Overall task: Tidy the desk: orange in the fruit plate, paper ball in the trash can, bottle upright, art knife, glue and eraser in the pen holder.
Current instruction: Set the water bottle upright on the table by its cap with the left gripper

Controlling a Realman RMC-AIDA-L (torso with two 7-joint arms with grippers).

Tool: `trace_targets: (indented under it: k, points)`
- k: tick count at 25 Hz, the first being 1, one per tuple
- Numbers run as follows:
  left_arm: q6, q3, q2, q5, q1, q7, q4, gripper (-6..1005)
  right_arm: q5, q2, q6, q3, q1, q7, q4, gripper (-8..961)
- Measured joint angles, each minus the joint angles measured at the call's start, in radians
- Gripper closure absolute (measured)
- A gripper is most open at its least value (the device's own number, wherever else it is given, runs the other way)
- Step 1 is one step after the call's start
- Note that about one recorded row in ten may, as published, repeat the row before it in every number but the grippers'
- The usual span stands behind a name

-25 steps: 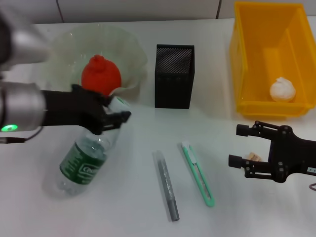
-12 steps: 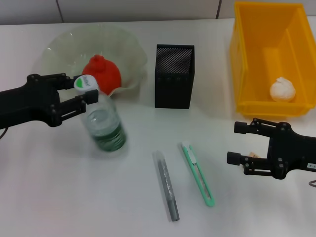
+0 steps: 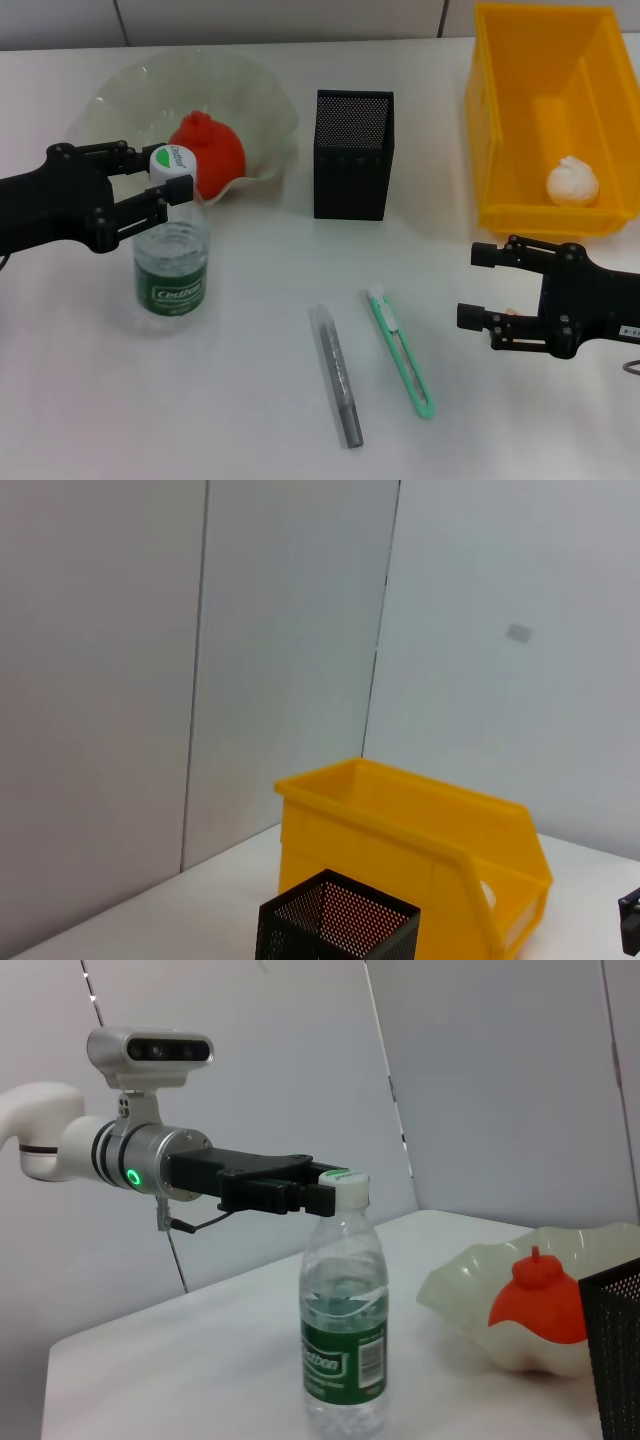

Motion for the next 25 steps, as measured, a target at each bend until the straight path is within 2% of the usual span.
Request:
trace_targets:
  k: [8,25]
  points:
    - [0.003,-0.011,-0.002,-0.003,-0.003,0.097,-0.019,556,0.000,0.000,-0.010,-0.001,0.000,0.000,0.000,155]
    - [-0.004,-0.038,-0.001,-0.063,-0.013,0.101,-0.078,508,0.000,0.000,-0.012,-0.001,0.000,0.001,0.002,163]
